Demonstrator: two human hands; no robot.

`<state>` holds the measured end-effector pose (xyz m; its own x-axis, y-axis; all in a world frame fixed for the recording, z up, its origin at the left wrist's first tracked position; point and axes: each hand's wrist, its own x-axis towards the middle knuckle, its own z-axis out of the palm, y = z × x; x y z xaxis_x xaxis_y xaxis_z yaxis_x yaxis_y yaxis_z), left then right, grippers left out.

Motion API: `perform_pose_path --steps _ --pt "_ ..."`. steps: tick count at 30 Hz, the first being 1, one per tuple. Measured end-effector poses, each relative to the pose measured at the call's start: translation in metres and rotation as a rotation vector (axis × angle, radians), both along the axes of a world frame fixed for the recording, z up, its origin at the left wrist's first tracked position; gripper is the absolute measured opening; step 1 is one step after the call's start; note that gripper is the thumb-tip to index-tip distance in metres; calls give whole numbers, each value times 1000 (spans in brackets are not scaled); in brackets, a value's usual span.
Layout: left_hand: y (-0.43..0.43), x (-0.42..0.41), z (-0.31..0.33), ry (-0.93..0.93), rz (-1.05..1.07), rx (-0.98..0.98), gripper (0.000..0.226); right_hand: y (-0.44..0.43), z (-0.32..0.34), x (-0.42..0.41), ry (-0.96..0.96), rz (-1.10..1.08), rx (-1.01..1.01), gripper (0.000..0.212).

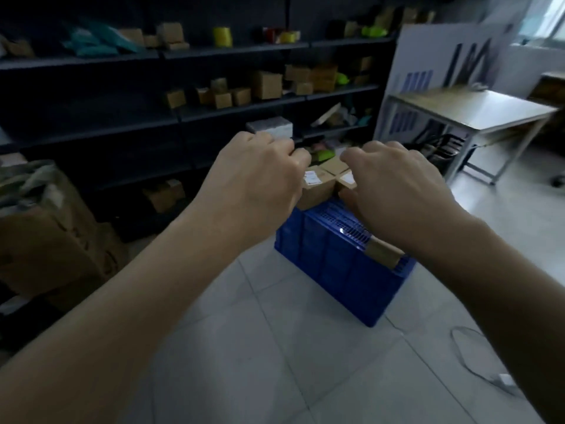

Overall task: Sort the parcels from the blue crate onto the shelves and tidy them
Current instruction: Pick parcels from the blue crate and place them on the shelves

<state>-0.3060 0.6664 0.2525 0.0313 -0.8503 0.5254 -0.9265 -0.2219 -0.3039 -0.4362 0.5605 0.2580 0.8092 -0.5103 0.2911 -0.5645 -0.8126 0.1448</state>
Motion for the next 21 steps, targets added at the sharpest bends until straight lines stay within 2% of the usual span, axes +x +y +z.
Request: perform_pose_path --steps 3,8,11,14,21 --pt "-56 -9 -3 -2 -67 -5 11 -53 -2 -20 -7 -74 -1 31" --pt "-129 -17 -14 97 -111 -13 31 -126 -8 -40 -49 -161 46 32" --pt "-163 -7 -20 76 -122 -19 30 -163 -11 -45 -64 -228 57 37" --pt "-197 5 -25 96 -135 -5 23 -197 -17 -37 -61 -270 63 35" --pt "-285 60 -39 175 -181 15 29 -272 -28 14 -73 -311 82 37"
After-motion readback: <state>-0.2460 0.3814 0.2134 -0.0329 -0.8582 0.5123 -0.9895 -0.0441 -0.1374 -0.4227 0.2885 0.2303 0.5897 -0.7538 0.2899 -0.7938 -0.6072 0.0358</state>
